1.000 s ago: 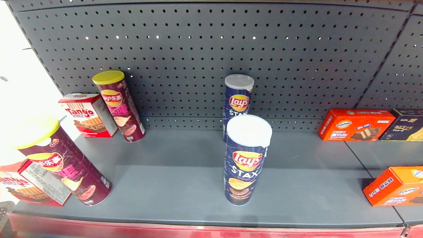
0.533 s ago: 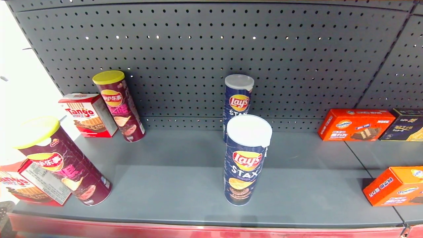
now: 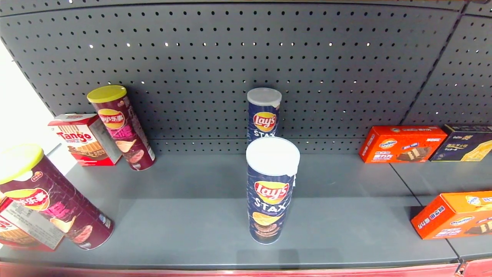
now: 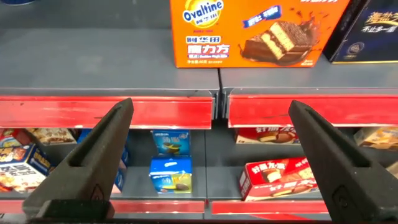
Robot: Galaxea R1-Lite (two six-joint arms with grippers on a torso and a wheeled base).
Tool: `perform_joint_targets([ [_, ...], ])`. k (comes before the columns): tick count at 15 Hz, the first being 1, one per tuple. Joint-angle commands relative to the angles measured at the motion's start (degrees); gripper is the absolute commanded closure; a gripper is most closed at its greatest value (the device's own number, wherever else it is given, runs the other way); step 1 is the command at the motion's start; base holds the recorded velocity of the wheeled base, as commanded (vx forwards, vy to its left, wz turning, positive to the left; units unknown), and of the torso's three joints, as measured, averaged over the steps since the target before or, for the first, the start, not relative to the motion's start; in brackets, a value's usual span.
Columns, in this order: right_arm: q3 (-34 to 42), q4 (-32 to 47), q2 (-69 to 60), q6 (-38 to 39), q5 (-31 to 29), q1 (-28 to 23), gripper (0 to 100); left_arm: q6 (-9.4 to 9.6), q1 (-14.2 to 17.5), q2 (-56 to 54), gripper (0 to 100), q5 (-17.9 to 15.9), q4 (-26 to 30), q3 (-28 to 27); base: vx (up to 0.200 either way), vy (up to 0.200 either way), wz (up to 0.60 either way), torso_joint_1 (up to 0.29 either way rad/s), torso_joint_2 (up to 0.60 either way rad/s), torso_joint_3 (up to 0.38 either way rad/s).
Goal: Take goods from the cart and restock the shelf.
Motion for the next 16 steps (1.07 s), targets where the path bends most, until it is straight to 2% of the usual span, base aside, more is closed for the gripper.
perform_joint_targets([
  [1, 0.0, 0.0, 0.2, 0.0, 0.0, 0.0, 0, -0.09, 0.0, 0.1, 0, 0.0, 0.0, 0.0, 0.0, 0.0, 0.0, 0.0, 0.0, 0.0],
  [10, 0.0, 0.0, 0.2, 0.0, 0.0, 0.0, 0, 0.08, 0.0, 0.1, 0, -0.1, 0.0, 0.0, 0.0, 0.0, 0.0, 0.0, 0.0, 0.0],
  [16, 0.0, 0.0, 0.1, 0.0, 0.0, 0.0, 0, -0.44, 0.0, 0.1, 0, 0.4, 0.0, 0.0, 0.0, 0.0, 0.0, 0.0, 0.0, 0.0],
])
